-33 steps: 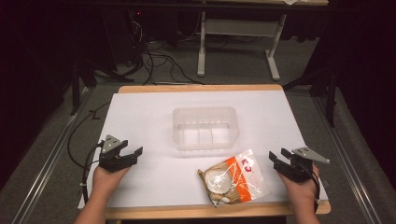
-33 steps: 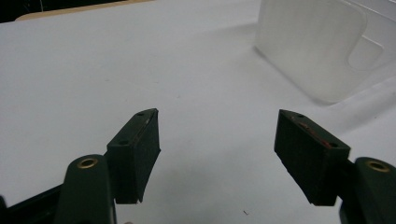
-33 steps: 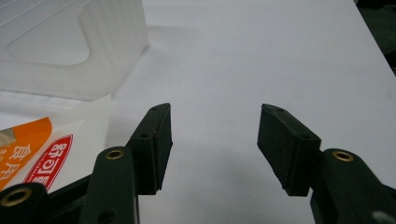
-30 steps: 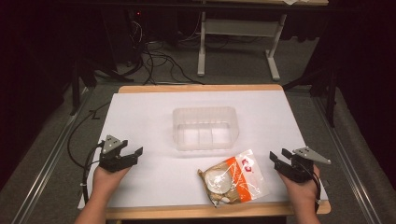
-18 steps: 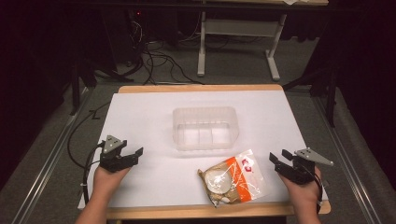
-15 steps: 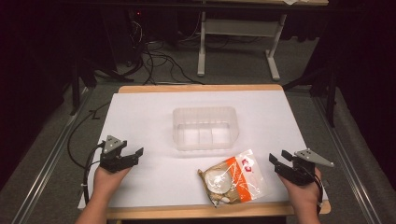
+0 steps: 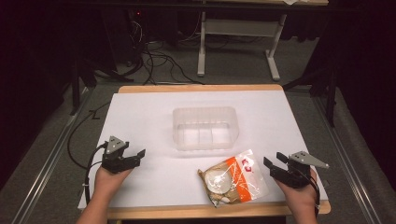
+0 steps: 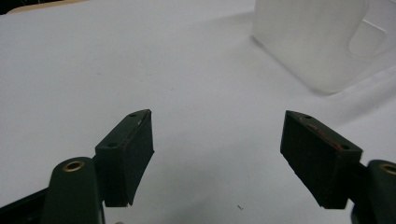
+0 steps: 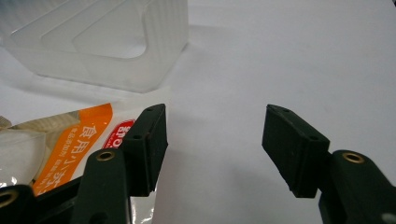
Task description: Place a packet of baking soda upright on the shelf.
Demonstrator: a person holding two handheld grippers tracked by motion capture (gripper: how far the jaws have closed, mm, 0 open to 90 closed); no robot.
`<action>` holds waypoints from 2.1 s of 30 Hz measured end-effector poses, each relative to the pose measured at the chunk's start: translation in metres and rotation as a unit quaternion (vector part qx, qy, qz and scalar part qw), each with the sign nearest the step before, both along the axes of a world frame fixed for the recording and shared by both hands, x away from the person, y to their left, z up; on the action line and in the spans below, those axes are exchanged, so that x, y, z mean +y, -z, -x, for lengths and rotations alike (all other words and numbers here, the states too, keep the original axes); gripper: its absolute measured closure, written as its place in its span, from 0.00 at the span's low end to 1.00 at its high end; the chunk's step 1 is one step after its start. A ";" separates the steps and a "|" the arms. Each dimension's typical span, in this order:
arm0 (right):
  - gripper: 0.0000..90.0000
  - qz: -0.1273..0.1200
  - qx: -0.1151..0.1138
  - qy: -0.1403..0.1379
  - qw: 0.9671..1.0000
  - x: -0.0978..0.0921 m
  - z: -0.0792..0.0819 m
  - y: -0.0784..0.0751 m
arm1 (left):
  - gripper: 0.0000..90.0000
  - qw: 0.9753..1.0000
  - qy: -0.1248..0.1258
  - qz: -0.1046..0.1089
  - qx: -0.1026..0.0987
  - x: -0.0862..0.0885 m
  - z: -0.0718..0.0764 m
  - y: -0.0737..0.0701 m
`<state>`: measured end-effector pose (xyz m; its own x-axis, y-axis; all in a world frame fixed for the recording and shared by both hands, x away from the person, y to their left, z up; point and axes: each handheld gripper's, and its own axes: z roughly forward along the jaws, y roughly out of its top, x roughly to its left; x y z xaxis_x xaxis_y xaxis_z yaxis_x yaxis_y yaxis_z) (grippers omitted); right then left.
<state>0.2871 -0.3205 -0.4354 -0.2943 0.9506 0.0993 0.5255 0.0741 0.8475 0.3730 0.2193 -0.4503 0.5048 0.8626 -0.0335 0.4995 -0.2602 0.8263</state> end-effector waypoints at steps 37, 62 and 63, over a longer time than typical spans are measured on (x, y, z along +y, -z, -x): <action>0.23 -0.013 0.097 -0.079 0.992 0.042 -0.002 0.017 | 0.29 1.000 0.016 0.017 -0.009 0.003 0.003 -0.005; 0.66 -0.085 0.026 -0.143 0.986 0.033 0.008 0.000 | 0.29 1.000 0.028 0.012 -0.001 0.001 0.000 -0.002; 0.67 -0.083 0.020 -0.144 0.986 0.033 0.009 -0.001 | 0.29 1.000 0.029 0.011 0.000 0.000 0.000 -0.002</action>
<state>0.2776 -0.2871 -0.4341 -0.5425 0.7979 0.2629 0.5365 0.0882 0.8393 0.3726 0.2197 -0.4484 0.5533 0.8313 -0.0525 0.4838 -0.2694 0.8327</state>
